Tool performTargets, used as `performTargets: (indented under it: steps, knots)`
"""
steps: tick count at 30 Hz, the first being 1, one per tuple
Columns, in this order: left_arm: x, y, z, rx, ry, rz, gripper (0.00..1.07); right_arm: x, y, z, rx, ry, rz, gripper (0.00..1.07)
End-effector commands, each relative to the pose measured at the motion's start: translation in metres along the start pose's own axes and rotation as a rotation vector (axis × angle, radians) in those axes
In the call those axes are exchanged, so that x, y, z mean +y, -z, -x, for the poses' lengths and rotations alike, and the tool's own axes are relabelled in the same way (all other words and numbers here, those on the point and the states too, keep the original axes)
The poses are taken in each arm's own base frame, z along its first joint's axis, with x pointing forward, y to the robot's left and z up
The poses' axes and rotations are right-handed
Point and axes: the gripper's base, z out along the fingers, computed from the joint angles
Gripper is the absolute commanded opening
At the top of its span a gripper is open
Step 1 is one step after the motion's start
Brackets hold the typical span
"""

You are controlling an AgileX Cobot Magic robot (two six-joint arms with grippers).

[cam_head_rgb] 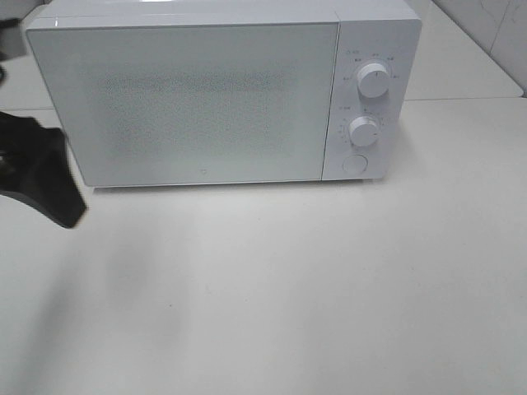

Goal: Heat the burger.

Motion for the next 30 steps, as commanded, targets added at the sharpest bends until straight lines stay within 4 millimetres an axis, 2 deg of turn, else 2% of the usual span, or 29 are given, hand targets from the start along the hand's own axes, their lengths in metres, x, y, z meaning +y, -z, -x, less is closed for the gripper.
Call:
performTargets:
  steps: [1, 2, 3, 5, 8, 10, 11, 12, 13, 15, 16, 17, 20, 21, 22, 23, 25, 27, 28, 30]
  knots:
    - [0.035, 0.030, -0.022, -0.057, 0.138, 0.075, 1.02, 0.000, 0.004, -0.001, -0.033, 0.003, -0.005, 0.76]
    - [0.047, 0.044, -0.034, -0.107, 0.221, 0.114, 1.02, 0.000, 0.004, -0.001, -0.033, 0.003, -0.005, 0.76]
    - [0.047, 0.044, -0.034, -0.107, 0.221, 0.114, 1.02, 0.000, 0.004, -0.001, -0.033, 0.003, -0.005, 0.76]
    - [0.054, 0.062, -0.051, -0.221, 0.306, 0.182, 1.02, 0.000, 0.004, -0.001, -0.033, 0.003, -0.005, 0.76]
    - [0.055, 0.066, -0.055, -0.253, 0.313, 0.204, 1.02, 0.000, 0.004, -0.001, -0.033, 0.003, -0.005, 0.76]
    - [0.052, 0.074, -0.073, -0.317, 0.288, 0.281, 1.02, 0.000, 0.004, -0.001, -0.033, 0.003, -0.005, 0.76]
    - [0.050, 0.075, -0.085, -0.363, 0.285, 0.304, 1.02, 0.000, 0.004, -0.001, -0.033, 0.003, -0.005, 0.76]
    - [0.050, 0.075, -0.085, -0.363, 0.285, 0.304, 1.02, 0.000, 0.004, -0.001, -0.033, 0.003, -0.005, 0.76]
    - [0.046, 0.075, -0.097, -0.421, 0.276, 0.315, 1.02, 0.000, 0.004, -0.001, -0.033, 0.003, -0.005, 0.76]
    - [0.045, 0.073, -0.104, -0.451, 0.273, 0.319, 1.02, 0.000, 0.004, -0.001, -0.033, 0.003, -0.005, 0.76]
    - [0.042, 0.072, -0.118, -0.512, 0.263, 0.334, 1.02, 0.000, 0.004, -0.001, -0.033, 0.003, -0.005, 0.76]
    - [0.042, 0.072, -0.118, -0.512, 0.263, 0.334, 1.02, 0.000, 0.004, -0.001, -0.033, 0.003, -0.005, 0.76]
    - [0.037, 0.066, -0.147, -0.620, 0.233, 0.373, 1.02, 0.000, 0.004, -0.001, -0.033, 0.003, -0.005, 0.76]
    - [0.037, 0.066, -0.147, -0.620, 0.233, 0.373, 1.02, 0.000, 0.004, -0.001, -0.033, 0.003, -0.005, 0.76]
    - [0.035, 0.060, -0.161, -0.644, 0.222, 0.389, 1.02, 0.000, 0.004, -0.001, -0.033, 0.003, -0.005, 0.76]
    - [0.035, 0.060, -0.161, -0.644, 0.222, 0.389, 1.02, 0.000, 0.004, -0.001, -0.033, 0.003, -0.005, 0.76]
    - [0.034, 0.051, -0.176, -0.684, 0.213, 0.397, 1.02, 0.000, 0.004, -0.001, -0.033, 0.003, -0.005, 0.76]
    - [0.031, 0.054, -0.179, -0.719, 0.206, 0.399, 1.02, 0.000, 0.004, -0.001, -0.033, 0.003, -0.005, 0.76]
    - [0.027, 0.057, -0.189, -0.743, 0.200, 0.400, 1.02, 0.000, 0.004, -0.001, -0.033, 0.003, -0.005, 0.76]
    - [0.026, 0.056, -0.195, -0.736, 0.199, 0.400, 1.02, 0.000, 0.004, -0.001, -0.033, 0.003, -0.005, 0.76]
